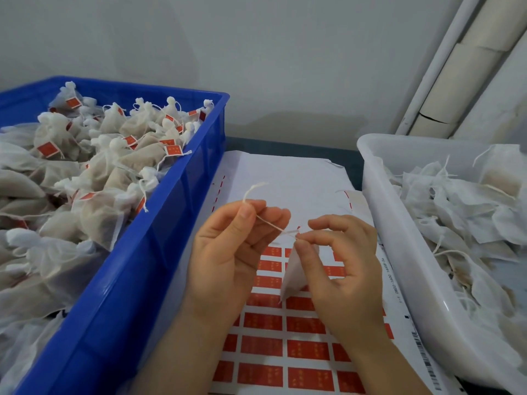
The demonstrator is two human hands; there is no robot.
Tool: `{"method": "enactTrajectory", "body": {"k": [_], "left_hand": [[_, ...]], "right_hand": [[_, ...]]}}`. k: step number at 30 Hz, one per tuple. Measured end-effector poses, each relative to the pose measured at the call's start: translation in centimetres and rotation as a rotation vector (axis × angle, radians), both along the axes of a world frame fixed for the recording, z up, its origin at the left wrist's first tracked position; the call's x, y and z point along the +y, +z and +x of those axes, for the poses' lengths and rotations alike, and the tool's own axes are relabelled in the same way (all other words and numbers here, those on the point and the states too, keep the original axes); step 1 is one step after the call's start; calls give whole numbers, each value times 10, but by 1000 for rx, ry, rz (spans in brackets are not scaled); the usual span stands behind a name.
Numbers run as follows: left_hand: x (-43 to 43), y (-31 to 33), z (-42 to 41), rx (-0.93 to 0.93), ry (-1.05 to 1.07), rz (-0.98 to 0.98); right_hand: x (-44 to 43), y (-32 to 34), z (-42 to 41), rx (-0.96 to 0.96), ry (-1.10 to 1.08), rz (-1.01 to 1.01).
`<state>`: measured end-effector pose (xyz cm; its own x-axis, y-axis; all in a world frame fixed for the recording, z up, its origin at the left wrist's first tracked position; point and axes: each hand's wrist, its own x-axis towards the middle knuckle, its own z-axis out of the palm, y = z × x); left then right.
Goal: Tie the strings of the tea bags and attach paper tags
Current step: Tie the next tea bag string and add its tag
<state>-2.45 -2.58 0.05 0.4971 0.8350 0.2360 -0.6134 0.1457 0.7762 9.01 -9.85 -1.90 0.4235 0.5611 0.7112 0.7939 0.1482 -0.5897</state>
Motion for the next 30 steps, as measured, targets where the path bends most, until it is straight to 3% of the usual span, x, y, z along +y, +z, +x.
{"method": "enactTrajectory", "body": {"k": [9,17,21,27,30], "left_hand": [[-5,-6,3,-173,-252,71],[-1,-7,2,-307,-450,40],[4,-5,-1,-281,-531,122],[-4,-8,3,-38,-484,408],[-4,-6,0,-64,-759,439]], "right_hand": [[4,-4,11,-284,-138,78],[11,-11,7,-344,-136,169],[12,-13,3,-327,-149,159],[2,-12,10,-235,-140,163],[-2,-10,14,-71,-138,146]]}}
